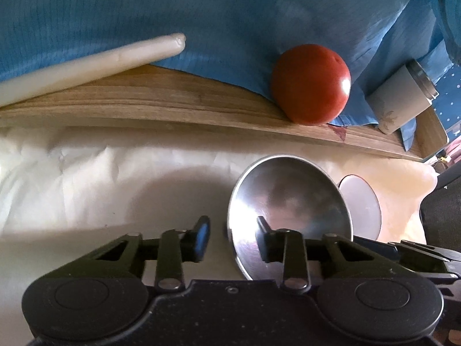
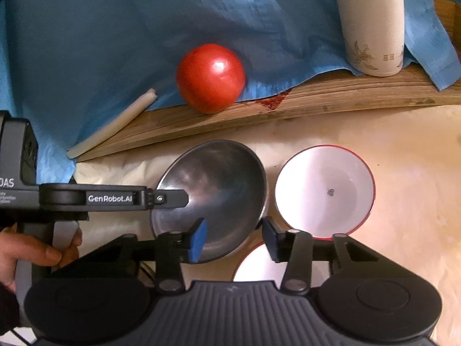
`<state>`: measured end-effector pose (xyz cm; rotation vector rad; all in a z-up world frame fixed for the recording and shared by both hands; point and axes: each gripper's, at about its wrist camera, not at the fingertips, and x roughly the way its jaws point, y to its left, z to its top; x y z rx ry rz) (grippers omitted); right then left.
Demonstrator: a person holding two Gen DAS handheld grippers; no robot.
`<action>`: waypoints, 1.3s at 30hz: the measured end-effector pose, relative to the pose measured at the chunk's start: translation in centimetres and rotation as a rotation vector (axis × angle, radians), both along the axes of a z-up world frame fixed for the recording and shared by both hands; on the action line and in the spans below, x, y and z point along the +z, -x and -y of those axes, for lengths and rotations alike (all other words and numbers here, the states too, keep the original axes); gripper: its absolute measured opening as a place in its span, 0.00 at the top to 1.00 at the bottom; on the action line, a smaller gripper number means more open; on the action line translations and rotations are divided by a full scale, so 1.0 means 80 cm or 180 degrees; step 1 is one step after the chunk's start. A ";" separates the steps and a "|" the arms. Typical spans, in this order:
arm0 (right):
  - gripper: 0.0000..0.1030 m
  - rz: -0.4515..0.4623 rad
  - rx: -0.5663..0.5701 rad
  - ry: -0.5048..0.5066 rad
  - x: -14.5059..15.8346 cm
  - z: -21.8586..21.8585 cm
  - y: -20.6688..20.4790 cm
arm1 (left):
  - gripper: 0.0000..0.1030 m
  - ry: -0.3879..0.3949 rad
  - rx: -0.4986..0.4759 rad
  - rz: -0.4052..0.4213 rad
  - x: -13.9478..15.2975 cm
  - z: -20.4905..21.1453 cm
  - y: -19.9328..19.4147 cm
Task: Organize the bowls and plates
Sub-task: 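Lift the steel bowl off the table with both grippers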
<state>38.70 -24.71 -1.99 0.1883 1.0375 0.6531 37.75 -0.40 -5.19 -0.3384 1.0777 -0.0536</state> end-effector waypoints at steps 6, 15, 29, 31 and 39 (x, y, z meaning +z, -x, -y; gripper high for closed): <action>0.75 0.0036 -0.0074 0.0116 -0.005 -0.007 -0.001 | 0.85 -0.0052 0.0034 0.0022 0.000 0.004 0.004; 0.79 0.0136 -0.0035 0.0164 -0.003 -0.022 0.009 | 0.85 -0.0109 0.0151 0.0068 0.017 -0.001 0.017; 0.79 0.0311 -0.0179 -0.0014 0.027 -0.012 0.045 | 0.85 -0.0080 0.0110 0.0330 0.063 0.002 0.047; 0.79 0.0335 -0.0234 -0.0018 0.030 -0.007 0.051 | 0.85 -0.0060 0.0053 0.0362 0.067 0.005 0.050; 0.79 0.0366 -0.0487 -0.0046 0.040 0.036 0.081 | 0.85 0.0000 -0.0195 0.0430 0.079 0.042 0.058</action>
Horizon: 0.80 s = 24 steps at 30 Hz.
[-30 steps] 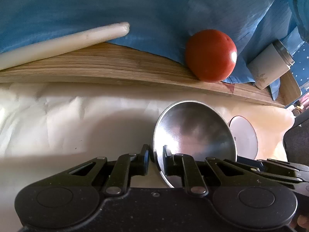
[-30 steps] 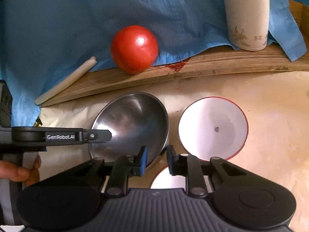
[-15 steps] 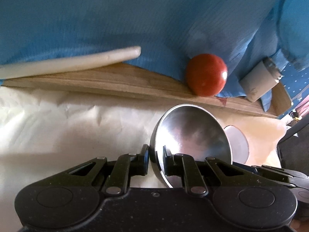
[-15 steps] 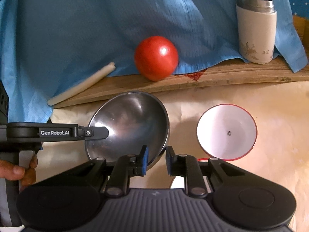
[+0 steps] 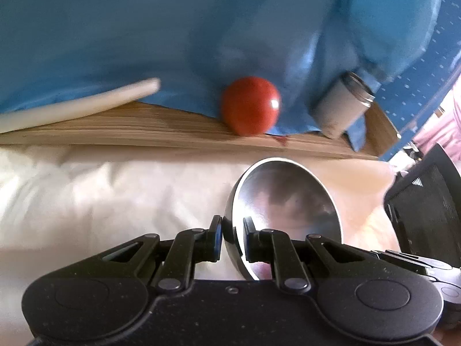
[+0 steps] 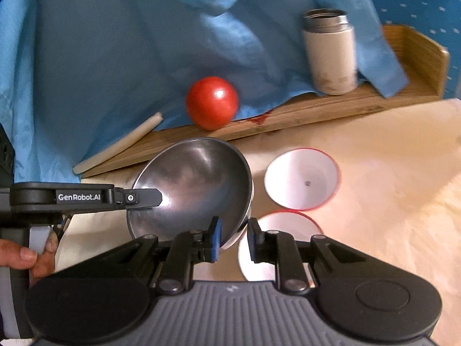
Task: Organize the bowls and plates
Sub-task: 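Lift the steel bowl off the table with both grippers, then carry the steel bowl with both grippers toward the plate stack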
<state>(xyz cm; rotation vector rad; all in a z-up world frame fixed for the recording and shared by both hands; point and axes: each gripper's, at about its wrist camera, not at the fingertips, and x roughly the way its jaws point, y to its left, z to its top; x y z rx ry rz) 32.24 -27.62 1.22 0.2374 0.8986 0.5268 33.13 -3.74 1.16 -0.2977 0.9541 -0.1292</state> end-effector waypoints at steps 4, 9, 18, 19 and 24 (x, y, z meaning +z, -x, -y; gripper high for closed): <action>0.79 0.0032 -0.0112 -0.0002 0.004 0.029 0.007 | 0.85 0.0011 -0.0150 0.0034 0.005 0.030 -0.002; 0.79 0.0022 -0.0243 -0.0023 0.005 0.075 0.012 | 0.85 0.0017 -0.0306 0.0063 0.010 0.077 -0.008; 0.79 -0.0071 -0.0388 -0.0053 -0.003 0.182 0.014 | 0.85 -0.0036 -0.0604 -0.0006 0.008 0.185 -0.015; 0.79 -0.0089 -0.0394 -0.0057 -0.005 0.193 0.015 | 0.85 -0.0042 -0.0632 -0.0028 0.005 0.196 -0.016; 0.79 -0.0159 -0.0381 -0.0044 -0.015 0.240 0.017 | 0.85 -0.0087 -0.0709 -0.0134 -0.011 0.243 -0.015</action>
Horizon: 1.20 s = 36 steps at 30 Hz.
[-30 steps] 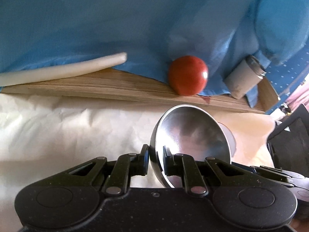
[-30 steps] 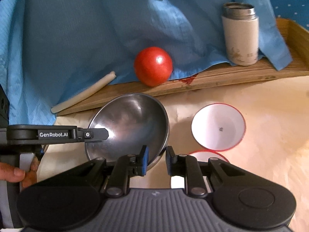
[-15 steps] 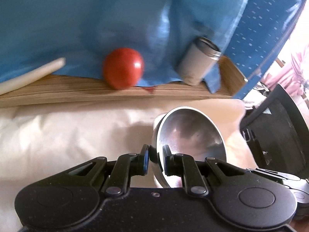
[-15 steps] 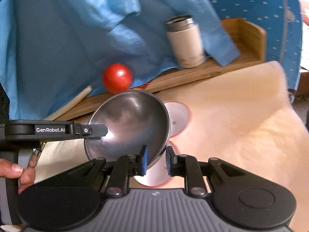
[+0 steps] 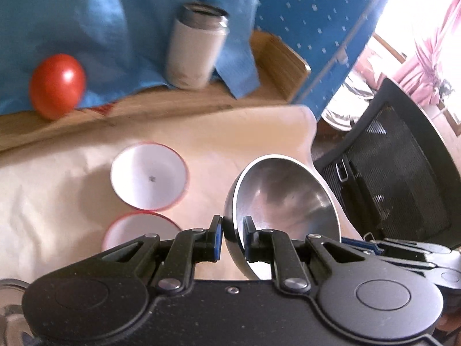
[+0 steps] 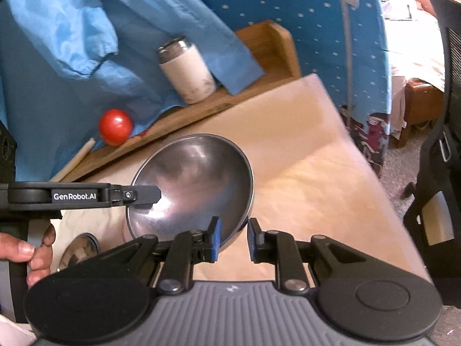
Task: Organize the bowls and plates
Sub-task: 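Carry the steel bowl with both grippers toward the plate stack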
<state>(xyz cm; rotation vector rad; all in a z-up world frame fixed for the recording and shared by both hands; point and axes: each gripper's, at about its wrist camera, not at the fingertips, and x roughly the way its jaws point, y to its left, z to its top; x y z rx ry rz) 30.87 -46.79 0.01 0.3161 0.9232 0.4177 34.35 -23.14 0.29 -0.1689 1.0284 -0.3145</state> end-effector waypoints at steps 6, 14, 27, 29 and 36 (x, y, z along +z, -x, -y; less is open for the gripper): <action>0.79 -0.0101 0.0157 0.0051 -0.014 0.032 -0.008 | 0.85 -0.0055 0.0050 -0.0159 -0.019 0.033 0.005; 0.78 -0.0284 0.0537 0.0028 -0.041 0.042 -0.025 | 0.85 -0.0187 0.0301 -0.0355 -0.042 0.048 0.015; 0.78 -0.0287 0.0861 -0.0216 -0.055 0.036 -0.035 | 0.85 -0.0528 0.0559 -0.0477 -0.052 0.044 0.024; 0.78 -0.0285 0.0882 -0.0253 -0.056 0.036 -0.037 | 0.85 -0.0569 0.0568 -0.0497 -0.053 0.046 0.021; 0.77 -0.0272 0.0868 -0.0379 -0.058 0.041 -0.037 | 0.79 -0.0647 0.0555 -0.0559 -0.052 0.048 0.018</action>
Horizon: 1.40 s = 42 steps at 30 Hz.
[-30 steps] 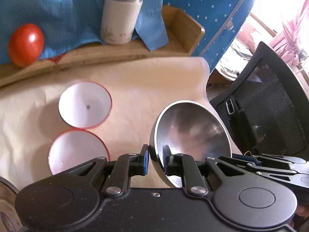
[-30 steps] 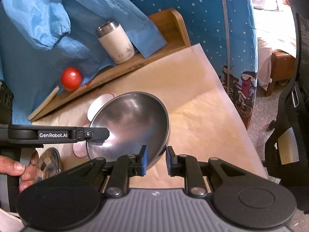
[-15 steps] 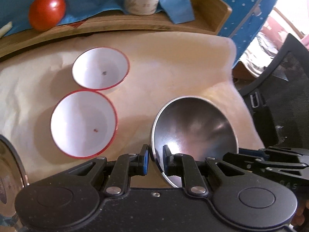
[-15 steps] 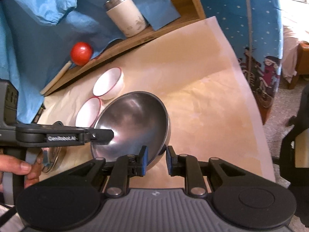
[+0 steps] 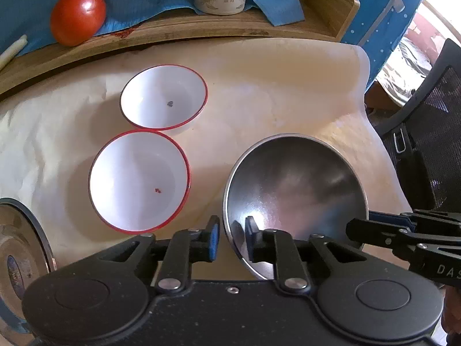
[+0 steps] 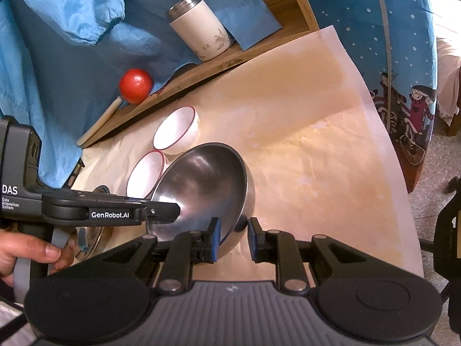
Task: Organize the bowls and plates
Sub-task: 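Carry the steel bowl with both grippers toward the plate stack, then lower the steel bowl beside the plate stack and open both grippers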
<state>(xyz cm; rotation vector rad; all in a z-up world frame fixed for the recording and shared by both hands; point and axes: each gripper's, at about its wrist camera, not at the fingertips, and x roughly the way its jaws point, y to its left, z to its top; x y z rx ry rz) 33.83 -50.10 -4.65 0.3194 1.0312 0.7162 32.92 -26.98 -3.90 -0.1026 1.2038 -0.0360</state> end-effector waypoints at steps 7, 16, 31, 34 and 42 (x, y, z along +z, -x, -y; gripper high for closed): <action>0.72 0.0040 -0.0080 -0.0042 0.002 0.004 0.006 | 0.78 -0.0041 -0.0104 0.0007 0.007 -0.001 0.004; 0.52 0.0152 -0.0250 -0.0004 0.012 0.012 0.014 | 0.39 -0.0043 -0.0205 0.0108 0.028 -0.014 0.020; 0.14 0.0405 -0.0351 0.0121 0.041 -0.002 0.027 | 0.05 0.0358 0.0067 0.0540 0.071 -0.073 0.056; 0.07 0.0462 -0.0347 0.0113 0.046 -0.011 0.029 | 0.01 0.0426 0.0205 0.0606 0.074 -0.093 0.062; 0.00 0.0668 -0.0303 0.0140 0.062 -0.036 0.034 | 0.01 0.0410 0.0442 0.0559 0.065 -0.134 0.062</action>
